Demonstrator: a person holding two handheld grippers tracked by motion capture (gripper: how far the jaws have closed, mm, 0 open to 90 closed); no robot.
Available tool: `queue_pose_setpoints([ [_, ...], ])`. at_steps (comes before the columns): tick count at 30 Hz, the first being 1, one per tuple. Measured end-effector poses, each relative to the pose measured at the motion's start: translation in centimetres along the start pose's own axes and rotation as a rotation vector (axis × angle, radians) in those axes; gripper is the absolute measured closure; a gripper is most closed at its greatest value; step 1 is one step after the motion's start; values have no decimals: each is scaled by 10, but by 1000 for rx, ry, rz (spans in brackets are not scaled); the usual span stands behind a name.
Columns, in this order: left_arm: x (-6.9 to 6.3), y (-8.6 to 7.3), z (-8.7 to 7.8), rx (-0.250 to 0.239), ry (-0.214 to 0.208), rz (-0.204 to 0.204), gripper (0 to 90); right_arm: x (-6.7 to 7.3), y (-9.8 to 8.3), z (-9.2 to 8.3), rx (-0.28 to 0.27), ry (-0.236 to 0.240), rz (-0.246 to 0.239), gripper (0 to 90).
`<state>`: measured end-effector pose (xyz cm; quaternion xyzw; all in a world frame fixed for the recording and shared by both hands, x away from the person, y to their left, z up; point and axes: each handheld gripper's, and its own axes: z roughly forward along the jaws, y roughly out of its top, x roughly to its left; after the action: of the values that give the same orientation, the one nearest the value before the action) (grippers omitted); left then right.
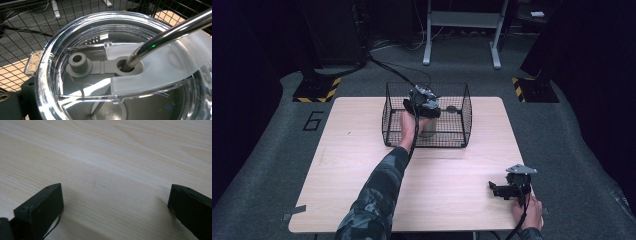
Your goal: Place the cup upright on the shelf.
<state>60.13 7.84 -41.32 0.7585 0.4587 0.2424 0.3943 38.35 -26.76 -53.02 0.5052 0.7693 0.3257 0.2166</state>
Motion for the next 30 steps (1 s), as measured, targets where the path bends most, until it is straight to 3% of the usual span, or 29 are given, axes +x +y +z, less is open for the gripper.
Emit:
queue_pose_setpoints([
  [16, 5, 4, -11, 47, -33, 0, 2, 0, 0, 0, -3, 0, 2, 0],
  [17, 7, 5, -17, 61, -36, 22, 0, 0, 0, 0, 0, 1, 8, 0],
  [27, 12, 14, -46, 74, -82, 18, 1, 0, 0, 0, -3, 0, -1, 0],
  [30, 13, 16, -60, 79, -104, 42, 1, 0, 0, 0, -2, 1, -2, 0],
])
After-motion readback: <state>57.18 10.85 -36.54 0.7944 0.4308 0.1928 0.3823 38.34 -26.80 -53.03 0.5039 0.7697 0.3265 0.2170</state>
